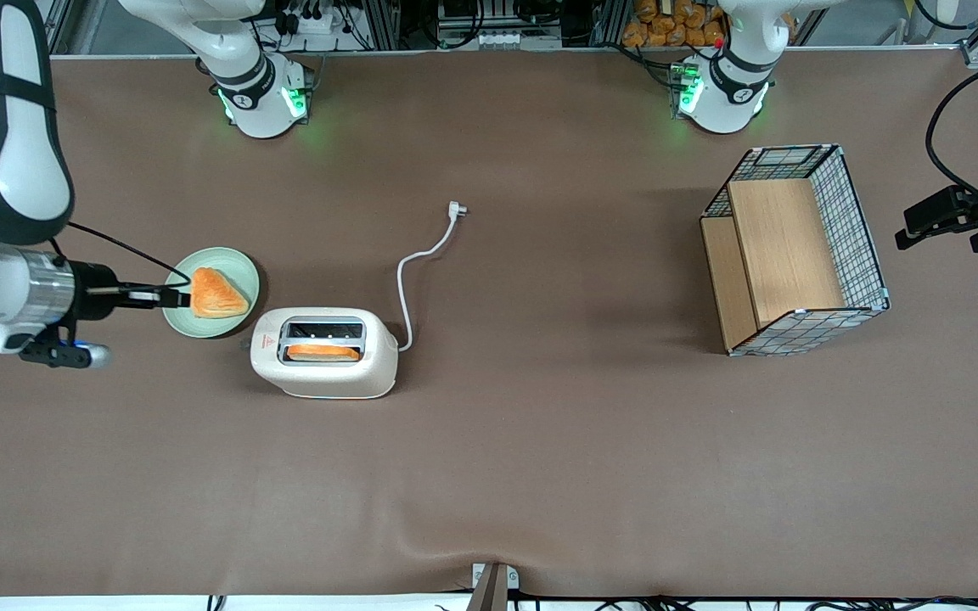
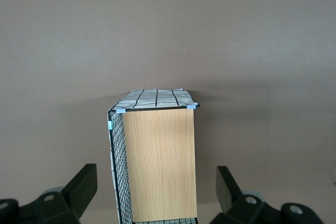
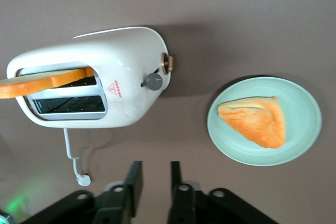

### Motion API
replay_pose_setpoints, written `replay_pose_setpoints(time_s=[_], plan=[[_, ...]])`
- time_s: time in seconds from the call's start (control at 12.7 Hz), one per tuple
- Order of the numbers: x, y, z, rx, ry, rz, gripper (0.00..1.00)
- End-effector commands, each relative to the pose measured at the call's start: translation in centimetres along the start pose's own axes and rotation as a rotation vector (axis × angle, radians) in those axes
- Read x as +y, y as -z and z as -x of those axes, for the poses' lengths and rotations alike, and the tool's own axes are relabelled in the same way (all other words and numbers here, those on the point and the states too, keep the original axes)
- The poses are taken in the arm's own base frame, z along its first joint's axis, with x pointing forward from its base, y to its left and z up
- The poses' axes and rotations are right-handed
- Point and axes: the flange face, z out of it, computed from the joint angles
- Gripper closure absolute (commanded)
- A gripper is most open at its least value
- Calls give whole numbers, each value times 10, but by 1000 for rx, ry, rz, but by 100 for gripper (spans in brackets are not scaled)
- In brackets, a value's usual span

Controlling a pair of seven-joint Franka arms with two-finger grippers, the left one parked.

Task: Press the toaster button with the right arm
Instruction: 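Lower the right gripper onto the toaster's brown lever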

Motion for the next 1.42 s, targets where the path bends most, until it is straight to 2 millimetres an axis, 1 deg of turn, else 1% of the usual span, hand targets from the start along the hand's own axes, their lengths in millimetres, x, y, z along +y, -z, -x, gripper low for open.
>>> replay_pose_setpoints(time_s=[0.0, 0.16, 0.24, 0.39, 0.79, 1.1, 1.26, 1.34], plan=[[-1, -21, -14, -18, -12, -52, 97], [3, -32, -20, -7, -3, -52, 97], [4, -37, -23, 3, -8, -74, 99], [7, -59, -27, 0, 5, -141, 100], [19, -96, -42, -23, -4, -208, 100], [25, -115, -52, -39, -12, -259, 100], [29, -116, -57, -4, -3, -253, 100], [30, -120, -59, -7, -3, -253, 100]])
